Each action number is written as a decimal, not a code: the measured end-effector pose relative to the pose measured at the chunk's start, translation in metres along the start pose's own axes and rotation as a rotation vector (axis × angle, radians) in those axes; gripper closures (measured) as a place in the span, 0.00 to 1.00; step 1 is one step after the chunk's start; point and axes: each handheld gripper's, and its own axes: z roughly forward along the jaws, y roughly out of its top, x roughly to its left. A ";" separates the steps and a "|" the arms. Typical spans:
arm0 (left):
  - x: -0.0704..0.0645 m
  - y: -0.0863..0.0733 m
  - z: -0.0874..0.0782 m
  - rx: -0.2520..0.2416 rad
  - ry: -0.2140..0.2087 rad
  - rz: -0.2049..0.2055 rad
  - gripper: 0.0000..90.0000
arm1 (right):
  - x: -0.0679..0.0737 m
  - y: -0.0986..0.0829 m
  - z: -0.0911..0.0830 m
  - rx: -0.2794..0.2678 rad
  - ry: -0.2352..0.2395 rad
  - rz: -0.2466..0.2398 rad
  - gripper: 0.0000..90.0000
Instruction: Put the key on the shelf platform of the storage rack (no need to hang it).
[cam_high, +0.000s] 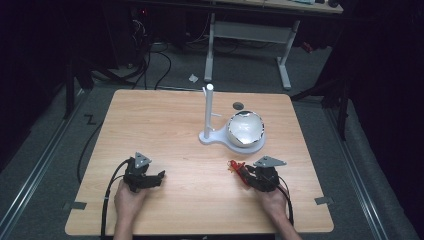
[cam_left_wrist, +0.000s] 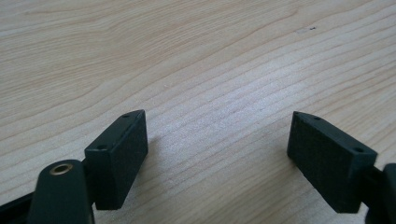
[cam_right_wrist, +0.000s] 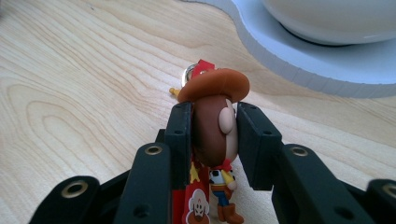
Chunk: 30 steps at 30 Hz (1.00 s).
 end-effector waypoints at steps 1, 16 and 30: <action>0.000 0.000 0.000 0.000 0.000 0.000 0.23 | -0.001 0.000 -0.002 -0.005 0.004 0.006 0.75; 0.000 0.000 0.000 0.000 0.000 0.000 0.23 | -0.013 0.008 -0.035 -0.061 0.025 0.024 0.75; 0.000 0.000 0.000 0.000 0.000 -0.001 0.23 | -0.025 0.007 -0.060 -0.077 0.021 0.038 0.75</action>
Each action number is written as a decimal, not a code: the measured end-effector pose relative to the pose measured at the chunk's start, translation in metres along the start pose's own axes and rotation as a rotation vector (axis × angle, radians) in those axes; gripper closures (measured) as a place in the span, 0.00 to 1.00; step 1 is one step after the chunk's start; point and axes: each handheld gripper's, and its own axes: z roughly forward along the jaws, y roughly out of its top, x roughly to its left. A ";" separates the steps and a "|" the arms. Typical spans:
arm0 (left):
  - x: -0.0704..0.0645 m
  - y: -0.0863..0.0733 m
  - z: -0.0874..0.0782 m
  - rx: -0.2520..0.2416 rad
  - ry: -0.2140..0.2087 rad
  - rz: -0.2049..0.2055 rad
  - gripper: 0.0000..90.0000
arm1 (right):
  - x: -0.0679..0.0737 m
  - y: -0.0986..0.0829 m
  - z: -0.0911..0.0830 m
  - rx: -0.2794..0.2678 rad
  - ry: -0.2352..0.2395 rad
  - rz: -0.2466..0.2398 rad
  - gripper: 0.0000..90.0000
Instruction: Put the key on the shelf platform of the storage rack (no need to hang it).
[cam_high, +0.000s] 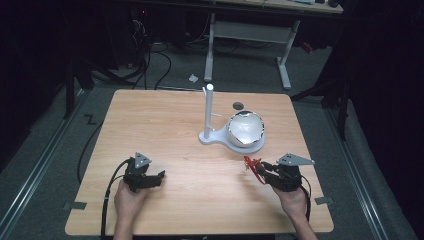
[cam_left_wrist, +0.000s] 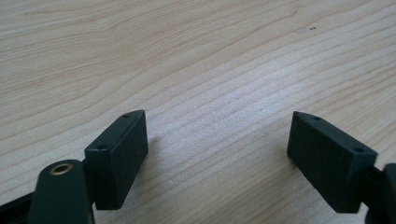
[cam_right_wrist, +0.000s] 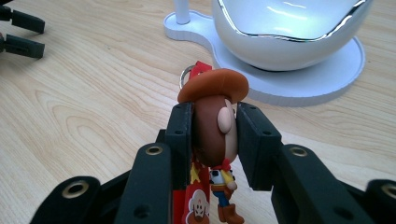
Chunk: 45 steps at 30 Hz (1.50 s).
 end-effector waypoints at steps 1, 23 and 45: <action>0.000 0.000 0.000 0.000 0.000 0.000 0.23 | -0.001 0.000 -0.002 0.001 0.000 0.009 0.75; 0.000 0.000 0.000 0.001 0.000 0.001 0.23 | -0.014 0.006 -0.029 -0.044 -0.027 0.023 0.75; 0.000 0.000 0.000 0.001 0.000 0.002 0.23 | -0.028 0.036 -0.043 -0.093 0.011 0.042 0.75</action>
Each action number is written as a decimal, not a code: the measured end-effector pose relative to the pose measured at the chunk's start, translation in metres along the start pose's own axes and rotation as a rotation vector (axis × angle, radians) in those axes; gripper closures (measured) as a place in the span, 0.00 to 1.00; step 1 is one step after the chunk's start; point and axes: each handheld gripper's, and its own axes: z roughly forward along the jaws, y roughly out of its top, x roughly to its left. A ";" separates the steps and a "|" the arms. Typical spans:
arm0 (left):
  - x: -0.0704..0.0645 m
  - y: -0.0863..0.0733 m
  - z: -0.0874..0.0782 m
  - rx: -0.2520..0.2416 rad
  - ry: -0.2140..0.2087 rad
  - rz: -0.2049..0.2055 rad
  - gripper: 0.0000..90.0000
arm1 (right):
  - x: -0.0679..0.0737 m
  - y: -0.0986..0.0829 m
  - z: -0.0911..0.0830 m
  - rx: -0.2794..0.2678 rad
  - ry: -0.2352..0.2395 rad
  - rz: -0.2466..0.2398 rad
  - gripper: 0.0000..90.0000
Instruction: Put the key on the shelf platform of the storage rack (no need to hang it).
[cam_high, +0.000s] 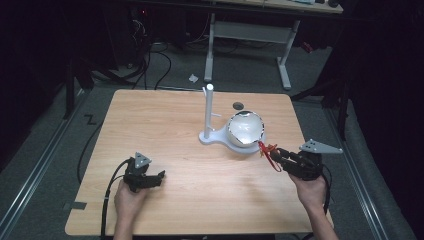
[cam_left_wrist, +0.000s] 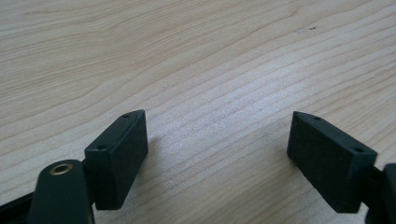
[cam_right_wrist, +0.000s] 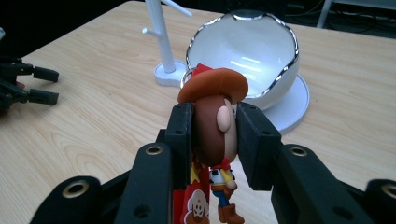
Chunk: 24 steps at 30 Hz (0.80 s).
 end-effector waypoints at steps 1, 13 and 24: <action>0.000 0.000 0.000 0.000 0.000 0.000 0.23 | 0.000 0.003 0.000 -0.004 0.003 -0.004 0.75; 0.000 0.000 0.000 0.000 0.000 0.000 0.23 | -0.003 0.034 0.011 -0.012 0.025 -0.026 0.75; 0.000 0.000 0.000 0.000 0.000 0.000 0.23 | -0.007 0.053 0.032 0.010 0.032 -0.033 0.76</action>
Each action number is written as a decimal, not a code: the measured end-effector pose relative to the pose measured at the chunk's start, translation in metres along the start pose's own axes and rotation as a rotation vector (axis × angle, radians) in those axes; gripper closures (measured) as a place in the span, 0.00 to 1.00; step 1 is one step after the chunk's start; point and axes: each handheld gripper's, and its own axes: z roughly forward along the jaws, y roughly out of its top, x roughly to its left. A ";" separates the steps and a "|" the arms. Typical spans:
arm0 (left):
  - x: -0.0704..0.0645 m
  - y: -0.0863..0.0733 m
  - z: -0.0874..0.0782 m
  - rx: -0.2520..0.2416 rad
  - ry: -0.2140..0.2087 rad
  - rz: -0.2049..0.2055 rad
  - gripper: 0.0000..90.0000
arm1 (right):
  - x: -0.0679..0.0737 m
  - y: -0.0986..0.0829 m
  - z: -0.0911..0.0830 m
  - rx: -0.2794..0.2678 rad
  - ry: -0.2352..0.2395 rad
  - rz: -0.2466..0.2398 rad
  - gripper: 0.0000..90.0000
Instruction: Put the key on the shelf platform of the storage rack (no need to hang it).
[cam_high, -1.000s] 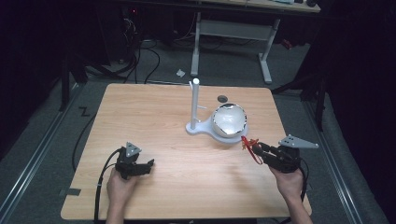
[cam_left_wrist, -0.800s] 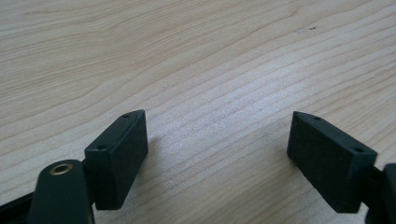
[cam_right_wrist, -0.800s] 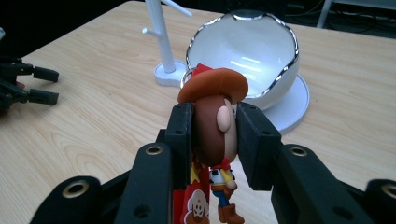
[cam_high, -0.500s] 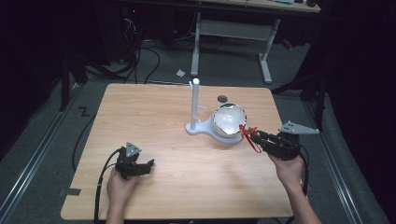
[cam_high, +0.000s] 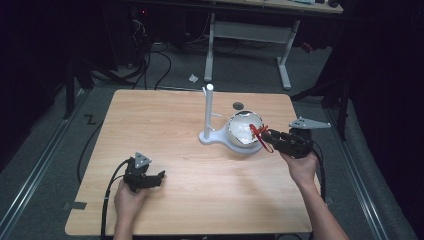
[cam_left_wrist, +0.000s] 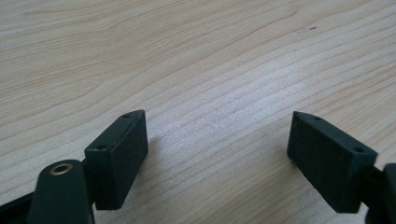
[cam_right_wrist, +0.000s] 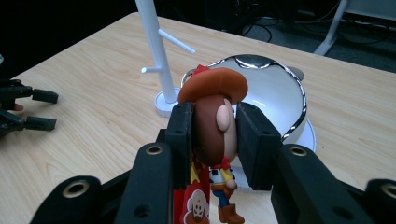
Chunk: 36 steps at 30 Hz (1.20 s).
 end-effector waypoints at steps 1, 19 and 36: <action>0.000 0.000 0.000 0.001 0.000 0.002 0.23 | 0.000 0.001 0.002 0.002 0.000 0.000 0.76; 0.000 0.000 0.000 0.001 0.000 0.002 0.23 | -0.011 0.015 0.035 0.053 -0.001 0.011 0.76; 0.000 0.000 0.000 0.001 0.000 0.002 0.23 | -0.021 0.017 0.064 0.097 -0.007 0.037 0.76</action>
